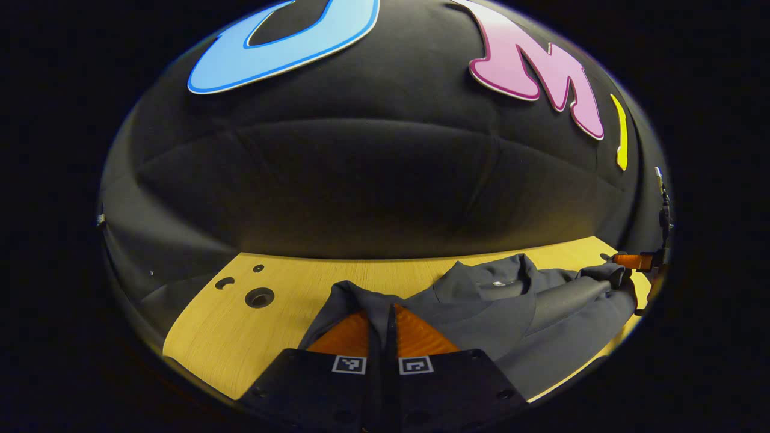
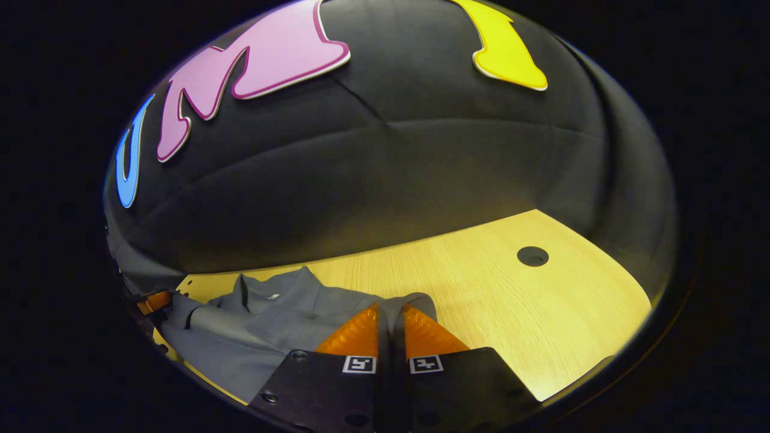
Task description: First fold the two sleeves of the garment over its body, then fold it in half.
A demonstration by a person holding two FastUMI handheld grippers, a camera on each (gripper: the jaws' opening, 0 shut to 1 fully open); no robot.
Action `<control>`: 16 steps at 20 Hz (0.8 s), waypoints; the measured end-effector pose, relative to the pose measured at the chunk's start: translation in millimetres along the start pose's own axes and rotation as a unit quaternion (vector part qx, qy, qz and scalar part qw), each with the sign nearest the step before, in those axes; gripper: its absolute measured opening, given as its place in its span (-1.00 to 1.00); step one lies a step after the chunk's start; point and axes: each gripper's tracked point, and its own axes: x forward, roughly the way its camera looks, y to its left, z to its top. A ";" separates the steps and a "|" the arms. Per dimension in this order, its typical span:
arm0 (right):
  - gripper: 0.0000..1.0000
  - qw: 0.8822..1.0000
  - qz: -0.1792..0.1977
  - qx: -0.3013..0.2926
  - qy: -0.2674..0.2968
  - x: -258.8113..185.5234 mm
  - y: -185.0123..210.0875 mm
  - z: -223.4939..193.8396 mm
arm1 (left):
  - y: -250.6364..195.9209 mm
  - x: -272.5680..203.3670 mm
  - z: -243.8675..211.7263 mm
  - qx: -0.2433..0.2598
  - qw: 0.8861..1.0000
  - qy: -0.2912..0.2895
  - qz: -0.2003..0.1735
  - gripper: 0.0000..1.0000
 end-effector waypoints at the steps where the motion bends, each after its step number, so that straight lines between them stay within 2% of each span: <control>1: -0.89 1.000 0.000 -0.001 0.006 3.4 -0.8 -6.1 | 1.1 1.8 -7.1 0.004 1.000 0.007 0.004 -0.89; 6: -0.86 1.000 -0.004 -0.001 0.030 13.0 -5.9 -26.8 | -0.8 10.1 -29.1 0.011 0.999 0.030 0.014 -0.87; 8: -0.75 0.999 -0.005 0.016 0.039 15.7 -8.9 -31.3 | 3.1 12.8 -36.4 0.014 0.999 0.038 0.026 -0.88; 10: -0.65 0.999 -0.002 0.026 0.037 15.2 -8.1 -28.2 | 3.5 12.0 -38.4 0.009 0.999 0.041 0.030 -0.63; 12: -0.56 0.999 -0.003 0.023 0.035 11.8 -10.7 -24.5 | 5.0 10.4 -36.9 0.009 0.999 0.039 0.033 -0.60; 13: -0.41 0.999 -0.003 0.022 0.035 9.8 -10.0 -23.5 | 4.8 7.2 -32.4 0.008 0.999 0.035 0.033 -0.57; 14: -0.34 0.999 -0.002 0.021 0.036 7.5 -8.4 -23.5 | 2.3 5.4 -29.7 0.006 0.999 0.031 0.029 -0.31; 15: -0.37 0.999 -0.001 0.018 0.039 4.6 -7.2 -23.0 | 0.6 3.7 -25.5 0.004 0.999 0.028 0.026 -0.04; 16: -0.17 0.999 0.000 0.016 0.039 0.4 -6.4 -22.0 | -1.8 0.2 -23.6 0.004 0.999 0.026 0.022 0.22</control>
